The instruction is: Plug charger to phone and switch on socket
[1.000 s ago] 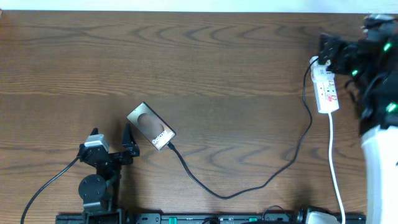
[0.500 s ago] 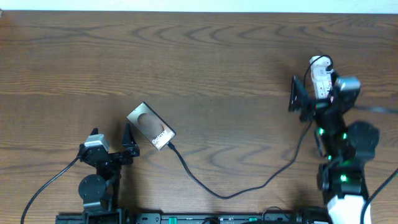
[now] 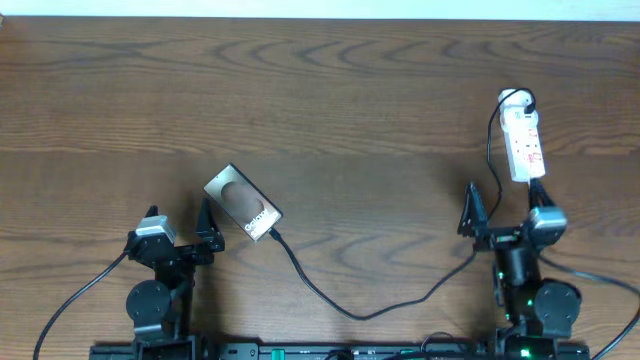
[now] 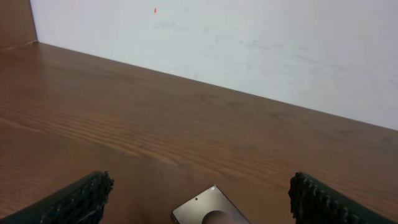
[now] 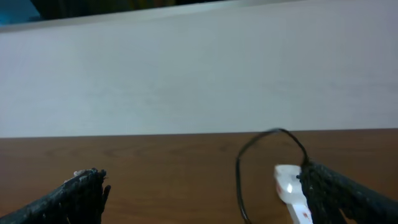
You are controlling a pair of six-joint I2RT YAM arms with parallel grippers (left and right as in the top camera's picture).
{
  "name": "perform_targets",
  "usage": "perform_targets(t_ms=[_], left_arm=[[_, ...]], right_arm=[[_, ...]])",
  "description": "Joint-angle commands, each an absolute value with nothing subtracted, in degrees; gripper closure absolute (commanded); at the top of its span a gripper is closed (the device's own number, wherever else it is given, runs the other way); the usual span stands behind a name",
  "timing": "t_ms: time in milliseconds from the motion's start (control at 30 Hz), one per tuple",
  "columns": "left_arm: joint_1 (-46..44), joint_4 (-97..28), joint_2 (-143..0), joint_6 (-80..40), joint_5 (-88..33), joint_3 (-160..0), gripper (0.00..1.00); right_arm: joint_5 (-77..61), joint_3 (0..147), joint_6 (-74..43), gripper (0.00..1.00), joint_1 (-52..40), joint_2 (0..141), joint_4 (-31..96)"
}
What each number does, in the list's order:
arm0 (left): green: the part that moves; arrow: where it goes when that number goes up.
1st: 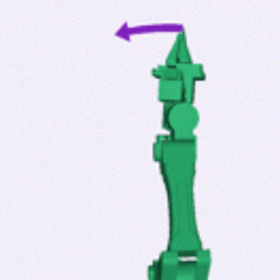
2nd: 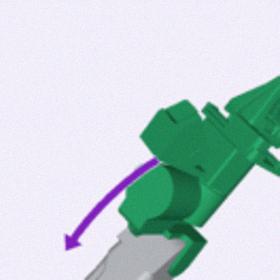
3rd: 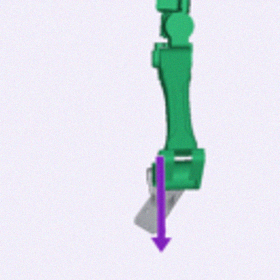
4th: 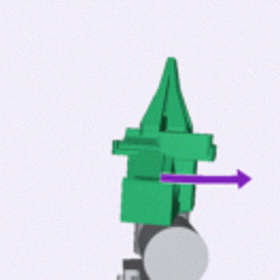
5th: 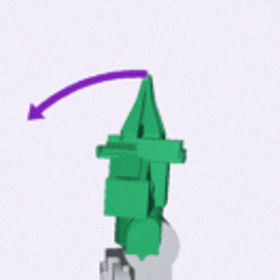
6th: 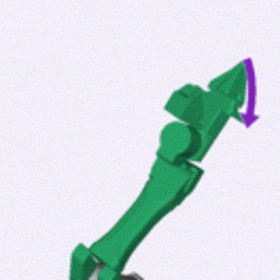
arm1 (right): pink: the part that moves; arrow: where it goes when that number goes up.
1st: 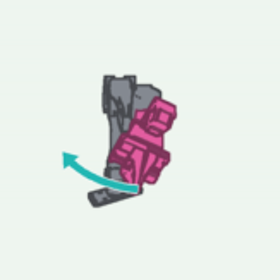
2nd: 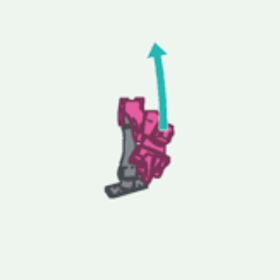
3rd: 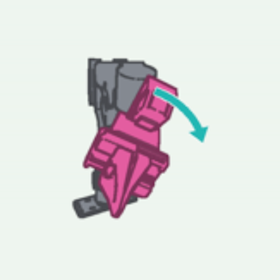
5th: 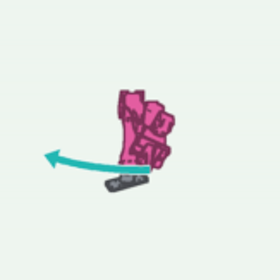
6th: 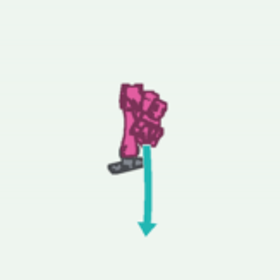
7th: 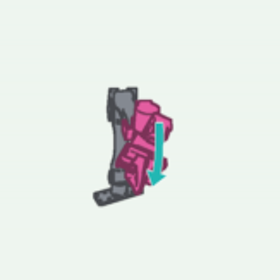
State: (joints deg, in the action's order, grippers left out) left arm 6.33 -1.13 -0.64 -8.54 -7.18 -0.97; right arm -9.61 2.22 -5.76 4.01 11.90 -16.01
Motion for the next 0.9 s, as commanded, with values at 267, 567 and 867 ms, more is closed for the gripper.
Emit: perform_targets(t_ms=[267,567,867], left_arm=[[6.57,-3.42,-0.34,-7.94,-8.54,-0.23,0.07],[6.57,-3.42,-0.34,-7.94,-8.54,-0.23,0.07],[6.57,-3.42,-0.34,-7.94,-8.54,-0.23,0.07]], right_arm=[[-8.49,0.32,0.99,0.01,5.30,0.36,0.69],[-8.49,0.32,6.17,0.01,5.32,0.32,3.75],[-8.47,0.32,6.59,0.01,5.32,0.32,3.84]])
